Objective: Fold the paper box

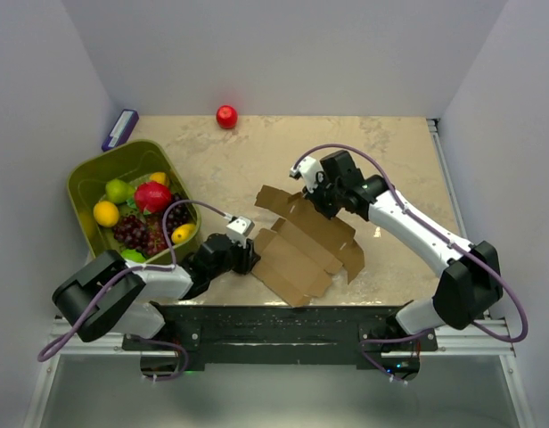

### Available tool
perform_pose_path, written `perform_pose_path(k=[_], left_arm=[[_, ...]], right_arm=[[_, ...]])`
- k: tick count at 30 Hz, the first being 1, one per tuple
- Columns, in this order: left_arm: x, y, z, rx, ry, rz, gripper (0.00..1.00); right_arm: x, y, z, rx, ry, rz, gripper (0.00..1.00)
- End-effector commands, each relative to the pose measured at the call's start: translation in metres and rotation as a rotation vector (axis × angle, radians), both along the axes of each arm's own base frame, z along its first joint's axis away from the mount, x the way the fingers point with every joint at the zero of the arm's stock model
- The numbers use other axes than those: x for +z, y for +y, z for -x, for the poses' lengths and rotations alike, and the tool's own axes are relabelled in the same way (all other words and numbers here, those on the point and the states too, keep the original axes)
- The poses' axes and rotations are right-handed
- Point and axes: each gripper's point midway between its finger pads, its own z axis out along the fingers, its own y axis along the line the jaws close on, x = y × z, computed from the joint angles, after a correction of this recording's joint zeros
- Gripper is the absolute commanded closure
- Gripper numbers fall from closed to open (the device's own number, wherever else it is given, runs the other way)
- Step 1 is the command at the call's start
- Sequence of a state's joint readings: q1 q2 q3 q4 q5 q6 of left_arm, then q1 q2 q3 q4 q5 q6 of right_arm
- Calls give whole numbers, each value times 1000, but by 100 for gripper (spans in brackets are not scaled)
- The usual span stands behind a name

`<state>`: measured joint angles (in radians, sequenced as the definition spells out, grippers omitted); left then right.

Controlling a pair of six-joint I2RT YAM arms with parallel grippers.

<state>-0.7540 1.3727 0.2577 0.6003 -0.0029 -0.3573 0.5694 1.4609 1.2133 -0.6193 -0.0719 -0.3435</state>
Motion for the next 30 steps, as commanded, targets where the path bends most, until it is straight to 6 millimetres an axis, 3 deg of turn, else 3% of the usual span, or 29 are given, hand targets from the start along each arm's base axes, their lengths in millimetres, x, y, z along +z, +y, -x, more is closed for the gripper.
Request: perform_pose_path(k=[1,3,4,6,7,9,10,16,20,24,30], left_arm=[[6,-6,3,-26,-33,53,62],[12,-9,3,-53,-45,53,61],[30,-14,-3,-62,-86,75,58],[42,-15,-6,-83,-114,46,53],[71,-22,-17,-81,-171,72,47],[84,-19,-23,-77,-193,31,44],[111,-23,-31,-66,-241,58,43],[172,-19,-58,27,-314,107,41],[184,-9,-78,67,-337,104,40],[183,21,-108,181,-289,187,42],[180,19,-127,194,-273,194,41]], right_arm=[[17,2,-2,24,-65,-32,100],[18,4,-1,46,-73,-43,100],[20,5,1,56,-81,-51,100],[22,7,1,77,-97,-58,100],[23,8,3,89,-100,-66,100],[28,8,3,102,-119,-71,100],[27,8,2,102,-124,-66,100],[22,12,4,110,-154,-10,100],[15,13,2,100,-186,57,100],[10,15,-2,76,-245,130,100],[1,20,-6,53,-324,209,100]])
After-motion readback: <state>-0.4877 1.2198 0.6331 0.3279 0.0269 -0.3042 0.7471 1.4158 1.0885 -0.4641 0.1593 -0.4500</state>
